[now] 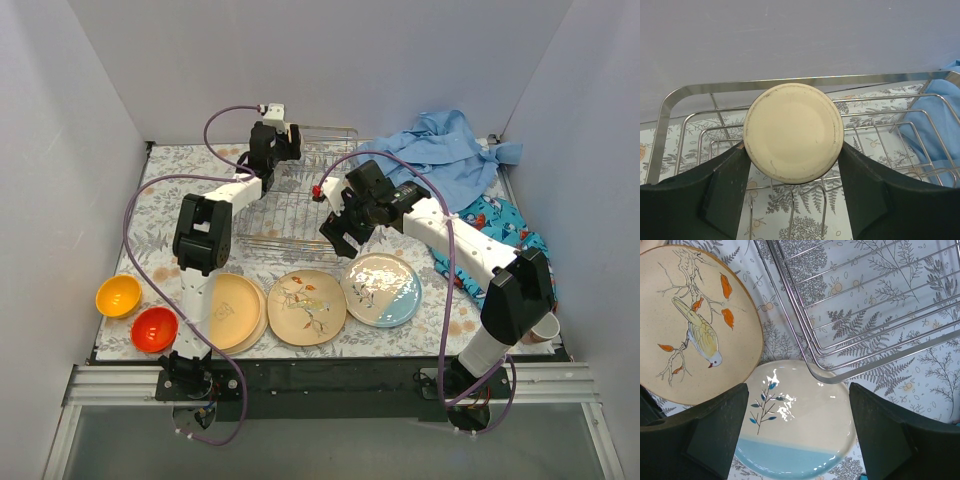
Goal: Load the mixed dishes into the dish rack
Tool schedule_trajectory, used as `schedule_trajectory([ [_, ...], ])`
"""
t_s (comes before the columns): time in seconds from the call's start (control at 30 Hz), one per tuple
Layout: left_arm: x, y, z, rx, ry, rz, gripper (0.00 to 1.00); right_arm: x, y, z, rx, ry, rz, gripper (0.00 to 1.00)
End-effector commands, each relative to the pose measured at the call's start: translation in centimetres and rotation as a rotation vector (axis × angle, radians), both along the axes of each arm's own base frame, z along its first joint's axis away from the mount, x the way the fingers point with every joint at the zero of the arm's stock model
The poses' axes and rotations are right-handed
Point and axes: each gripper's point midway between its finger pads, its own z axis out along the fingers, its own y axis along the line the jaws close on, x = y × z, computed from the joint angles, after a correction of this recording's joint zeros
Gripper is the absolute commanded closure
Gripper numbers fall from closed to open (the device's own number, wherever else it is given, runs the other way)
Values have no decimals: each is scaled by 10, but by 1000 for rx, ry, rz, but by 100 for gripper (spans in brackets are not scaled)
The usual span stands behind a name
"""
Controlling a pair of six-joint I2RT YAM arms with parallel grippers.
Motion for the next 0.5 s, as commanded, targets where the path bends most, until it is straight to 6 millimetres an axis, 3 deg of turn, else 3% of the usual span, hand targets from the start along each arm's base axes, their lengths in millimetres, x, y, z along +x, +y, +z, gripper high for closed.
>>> schedule_trajectory([
  [0.0,-9,8,54,-28,-38,-1,85,12,12,16,57,-35,-5,11],
  [0.2,-4,14,71,-28,-54,-7,86,10,14,15,66,-24,0,11],
  [0.47,7,11,55,-24,31,-53,86,11,12,14,61,-26,-7,11],
])
